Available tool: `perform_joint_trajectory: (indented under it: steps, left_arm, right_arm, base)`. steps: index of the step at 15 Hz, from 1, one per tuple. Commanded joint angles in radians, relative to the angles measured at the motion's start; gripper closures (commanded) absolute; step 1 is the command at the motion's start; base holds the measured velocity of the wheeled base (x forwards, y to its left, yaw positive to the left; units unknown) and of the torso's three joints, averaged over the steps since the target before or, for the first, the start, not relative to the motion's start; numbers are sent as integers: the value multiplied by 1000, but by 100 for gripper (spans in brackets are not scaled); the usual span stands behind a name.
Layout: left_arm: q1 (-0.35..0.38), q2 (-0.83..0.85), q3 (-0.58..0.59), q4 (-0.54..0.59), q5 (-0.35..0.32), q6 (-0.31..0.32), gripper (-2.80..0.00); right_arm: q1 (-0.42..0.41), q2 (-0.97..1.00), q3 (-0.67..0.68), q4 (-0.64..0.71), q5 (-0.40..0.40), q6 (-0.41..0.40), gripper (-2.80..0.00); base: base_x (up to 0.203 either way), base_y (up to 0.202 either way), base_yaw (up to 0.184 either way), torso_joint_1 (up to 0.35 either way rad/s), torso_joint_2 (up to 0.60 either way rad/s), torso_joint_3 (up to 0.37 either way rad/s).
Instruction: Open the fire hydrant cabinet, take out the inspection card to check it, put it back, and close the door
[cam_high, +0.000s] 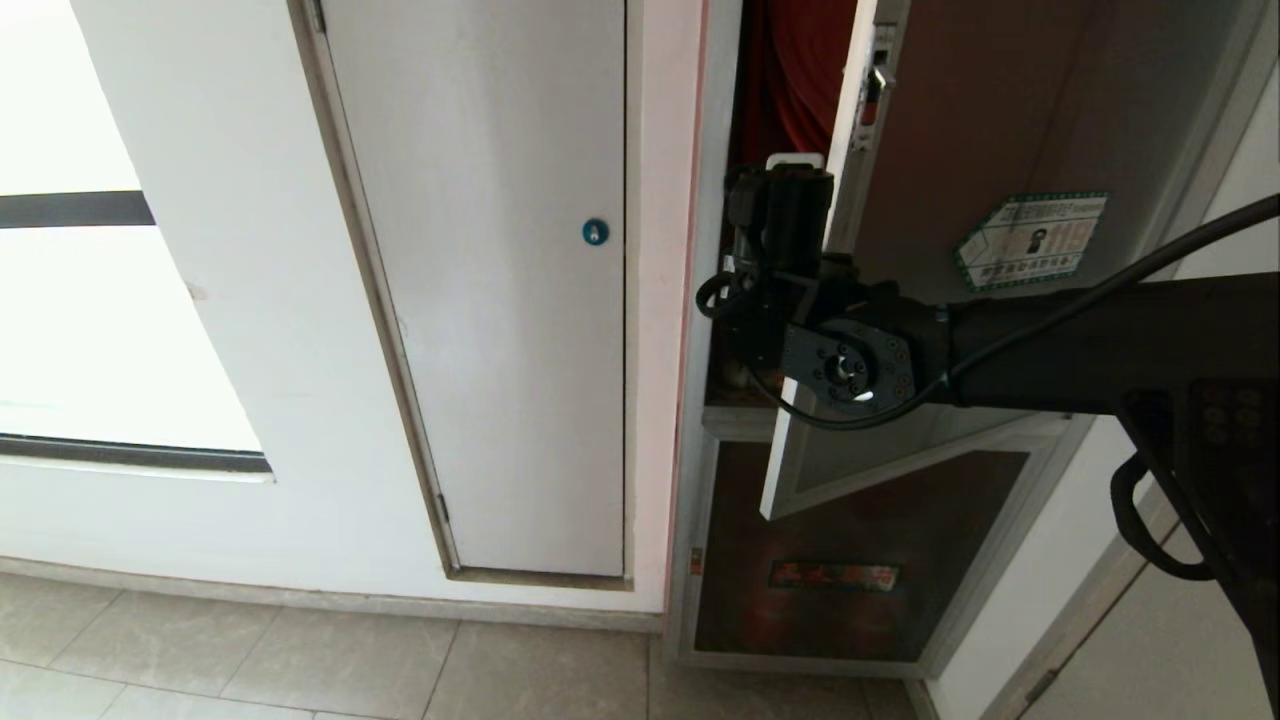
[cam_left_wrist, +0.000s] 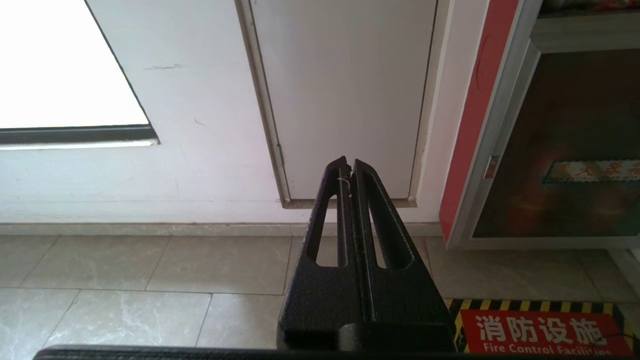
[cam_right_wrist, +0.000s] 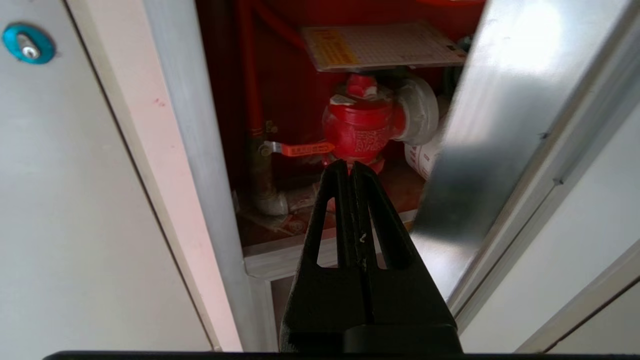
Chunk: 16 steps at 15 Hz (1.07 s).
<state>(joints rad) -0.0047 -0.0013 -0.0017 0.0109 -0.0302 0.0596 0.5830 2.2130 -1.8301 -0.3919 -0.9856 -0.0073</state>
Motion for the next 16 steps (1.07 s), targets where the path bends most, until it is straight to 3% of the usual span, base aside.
perform_joint_trajectory:
  steps: [1, 6, 10, 16]
  left_arm:
    - [0, 1, 0, 0, 0, 0, 0]
    - [0, 1, -1, 1, 0, 0, 0]
    - [0, 1, -1, 1, 0, 0, 0]
    - [0, 3, -1, 1, 0, 0, 0]
  right_arm:
    - [-5, -20, 13, -2, -7, 10, 0]
    - [-13, -62, 84, -2, -2, 44, 0]
    - [72, -181, 215, 6, 121, 31, 0]
    - [86, -188, 240, 5, 110, 20, 0]
  base:
    - [0, 0, 0, 0, 0, 0]
    - [0, 0, 0, 0, 0, 0]
    - [0, 0, 0, 0, 0, 0]
    - [0, 0, 0, 0, 0, 0]
